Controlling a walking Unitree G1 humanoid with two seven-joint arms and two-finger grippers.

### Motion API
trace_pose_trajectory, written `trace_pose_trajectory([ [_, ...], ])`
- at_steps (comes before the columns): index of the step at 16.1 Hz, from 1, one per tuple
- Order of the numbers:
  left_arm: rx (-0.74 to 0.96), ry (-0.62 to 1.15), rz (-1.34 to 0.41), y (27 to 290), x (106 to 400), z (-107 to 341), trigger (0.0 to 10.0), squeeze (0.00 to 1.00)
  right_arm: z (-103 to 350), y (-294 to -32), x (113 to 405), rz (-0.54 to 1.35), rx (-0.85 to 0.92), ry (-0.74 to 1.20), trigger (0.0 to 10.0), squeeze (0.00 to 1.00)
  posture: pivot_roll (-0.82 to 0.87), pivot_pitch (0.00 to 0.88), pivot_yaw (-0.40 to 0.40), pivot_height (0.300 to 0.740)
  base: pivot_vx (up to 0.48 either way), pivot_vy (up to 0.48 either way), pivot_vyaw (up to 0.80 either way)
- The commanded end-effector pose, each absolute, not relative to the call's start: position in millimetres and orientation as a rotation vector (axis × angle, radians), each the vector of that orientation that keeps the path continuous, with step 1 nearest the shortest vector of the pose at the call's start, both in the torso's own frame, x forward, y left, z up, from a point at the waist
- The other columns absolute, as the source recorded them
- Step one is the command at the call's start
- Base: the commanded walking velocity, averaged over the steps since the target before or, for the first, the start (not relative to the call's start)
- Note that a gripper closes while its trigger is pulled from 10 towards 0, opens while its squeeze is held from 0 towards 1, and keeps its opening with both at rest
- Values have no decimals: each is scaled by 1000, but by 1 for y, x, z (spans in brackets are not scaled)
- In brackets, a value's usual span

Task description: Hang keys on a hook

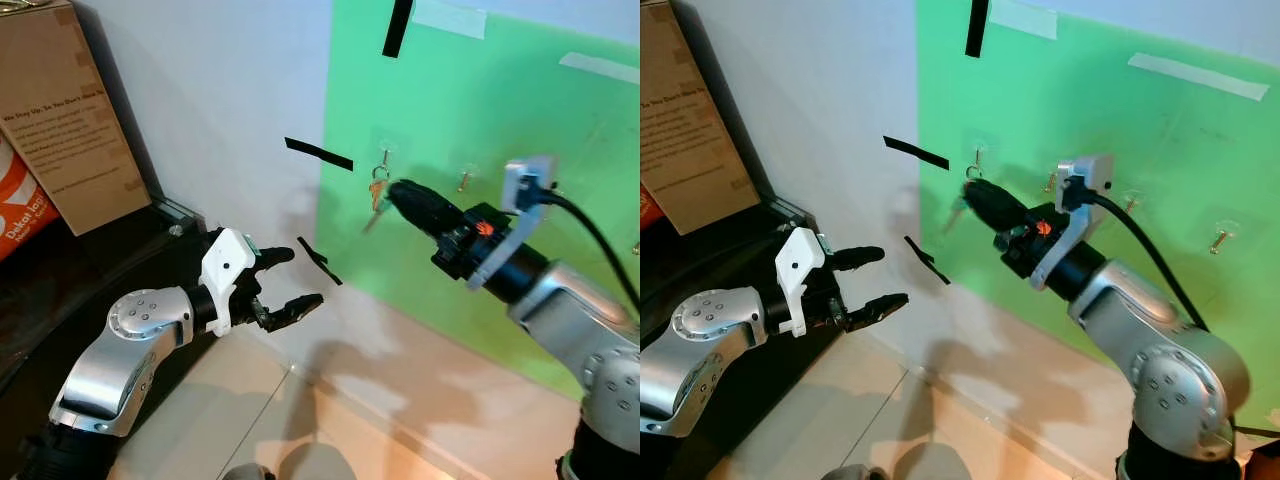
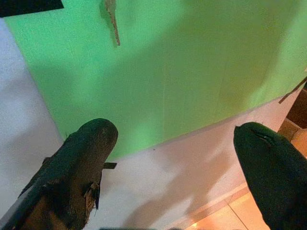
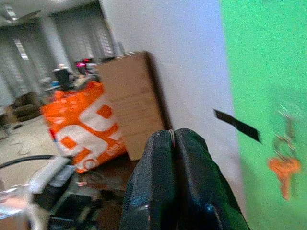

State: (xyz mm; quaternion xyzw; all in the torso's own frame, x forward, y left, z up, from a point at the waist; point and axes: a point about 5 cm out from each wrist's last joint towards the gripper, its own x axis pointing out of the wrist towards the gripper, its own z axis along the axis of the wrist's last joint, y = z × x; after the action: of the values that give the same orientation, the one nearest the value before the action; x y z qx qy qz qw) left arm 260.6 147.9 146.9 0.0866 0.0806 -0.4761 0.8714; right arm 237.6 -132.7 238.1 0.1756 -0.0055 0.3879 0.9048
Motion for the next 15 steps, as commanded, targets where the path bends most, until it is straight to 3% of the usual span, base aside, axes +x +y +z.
trace_pose_trajectory([
  [1, 198, 147, -1019, 143, 262, 152, 10000, 0, 245, -135, 231, 844, 363, -51, 10000, 0, -42, 0, -21, 740, 0, 0, 0],
  [5, 195, 148, -1025, 142, 262, 151, 10000, 0, 260, -130, 211, 1071, 428, -161, 10000, 0, -44, 0, -21, 740, 0, 0, 0],
  [8, 195, 148, -1024, 142, 262, 151, 10000, 0, 256, -130, 208, 1106, 425, -138, 10000, 0, -39, 0, -29, 740, 0, 0, 0],
  [10, 194, 149, -1021, 143, 262, 150, 10000, 0, 251, -134, 216, 1043, 407, -113, 10000, 0, -38, 0, -31, 740, 0, 0, 0],
  [15, 194, 149, -1022, 143, 262, 150, 10000, 0, 233, -152, 260, 624, 310, -17, 10000, 0, -40, 0, -29, 740, 0, 0, 0],
])
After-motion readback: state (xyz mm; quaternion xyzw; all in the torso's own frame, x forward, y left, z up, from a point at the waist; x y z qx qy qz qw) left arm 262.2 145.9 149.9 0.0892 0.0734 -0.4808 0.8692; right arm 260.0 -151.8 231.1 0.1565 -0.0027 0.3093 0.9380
